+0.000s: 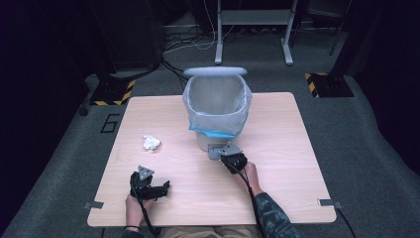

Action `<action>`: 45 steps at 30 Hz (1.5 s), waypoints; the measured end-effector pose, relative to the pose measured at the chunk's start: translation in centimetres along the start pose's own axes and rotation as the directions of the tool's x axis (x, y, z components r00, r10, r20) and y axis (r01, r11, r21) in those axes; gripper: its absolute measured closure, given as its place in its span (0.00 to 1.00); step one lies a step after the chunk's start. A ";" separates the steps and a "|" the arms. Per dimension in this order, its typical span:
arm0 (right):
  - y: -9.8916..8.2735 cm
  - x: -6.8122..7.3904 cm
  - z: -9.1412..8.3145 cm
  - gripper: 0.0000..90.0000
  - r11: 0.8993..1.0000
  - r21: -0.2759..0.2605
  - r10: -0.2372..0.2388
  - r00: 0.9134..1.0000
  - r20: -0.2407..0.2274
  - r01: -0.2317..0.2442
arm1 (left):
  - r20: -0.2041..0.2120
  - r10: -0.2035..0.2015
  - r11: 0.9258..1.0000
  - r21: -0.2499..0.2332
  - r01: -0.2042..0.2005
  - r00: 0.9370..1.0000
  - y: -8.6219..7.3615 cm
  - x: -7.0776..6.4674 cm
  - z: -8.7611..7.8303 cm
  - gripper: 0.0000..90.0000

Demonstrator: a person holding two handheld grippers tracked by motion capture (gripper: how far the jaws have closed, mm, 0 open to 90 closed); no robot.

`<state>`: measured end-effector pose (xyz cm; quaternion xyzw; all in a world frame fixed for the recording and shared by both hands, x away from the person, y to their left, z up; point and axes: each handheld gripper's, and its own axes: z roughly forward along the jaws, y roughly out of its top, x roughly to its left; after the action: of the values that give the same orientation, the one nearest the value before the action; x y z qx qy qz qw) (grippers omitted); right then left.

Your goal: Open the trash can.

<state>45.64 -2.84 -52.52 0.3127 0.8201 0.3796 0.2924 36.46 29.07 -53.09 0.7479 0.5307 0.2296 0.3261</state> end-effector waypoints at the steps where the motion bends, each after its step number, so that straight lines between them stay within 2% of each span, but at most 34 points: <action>1: 0.0 0.0 0.0 1.00 1.000 0.000 0.000 1.000 0.000 0.000 | 0.000 0.000 1.000 0.000 0.000 1.000 0.0 0.0 0.0 0.10; 7: 0.1 0.0 0.2 1.00 1.000 0.012 0.014 1.000 0.009 -0.014 | -0.002 0.004 1.000 -0.001 -0.004 1.000 0.0 0.0 0.0 0.11; 20: 0.0 0.2 0.2 1.00 1.000 0.006 0.017 1.000 0.009 -0.017 | -0.005 0.013 1.000 0.000 -0.013 1.000 0.0 0.1 -0.1 0.11; 24: 0.0 0.2 0.2 1.00 1.000 0.012 -0.002 1.000 0.018 0.002 | -0.002 0.009 1.000 -0.002 -0.009 1.000 0.0 0.0 0.0 0.11; 36: 0.0 0.1 0.2 1.00 1.000 0.009 0.011 1.000 0.016 -0.011 | -0.001 0.011 1.000 0.001 -0.011 1.000 0.0 0.0 -0.1 0.10; 39: 0.0 0.0 0.2 1.00 1.000 0.006 0.001 1.000 0.016 -0.001 | -0.002 0.019 1.000 0.014 -0.019 1.000 0.1 0.0 -0.2 0.09; 40: 0.0 0.1 0.2 1.00 1.000 0.009 0.016 1.000 0.015 -0.016 | 0.004 0.028 0.999 0.022 -0.028 1.000 0.3 0.1 -0.4 0.08; 45: 0.0 0.0 0.2 1.00 1.000 0.005 0.000 1.000 0.017 0.000 | 0.020 0.013 1.000 -0.008 -0.013 1.000 1.2 0.9 -1.6 0.07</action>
<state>45.80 -2.78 -52.67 0.3168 0.8186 0.3749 0.2984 36.38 30.01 -51.12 0.7525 0.5215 0.2262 0.3327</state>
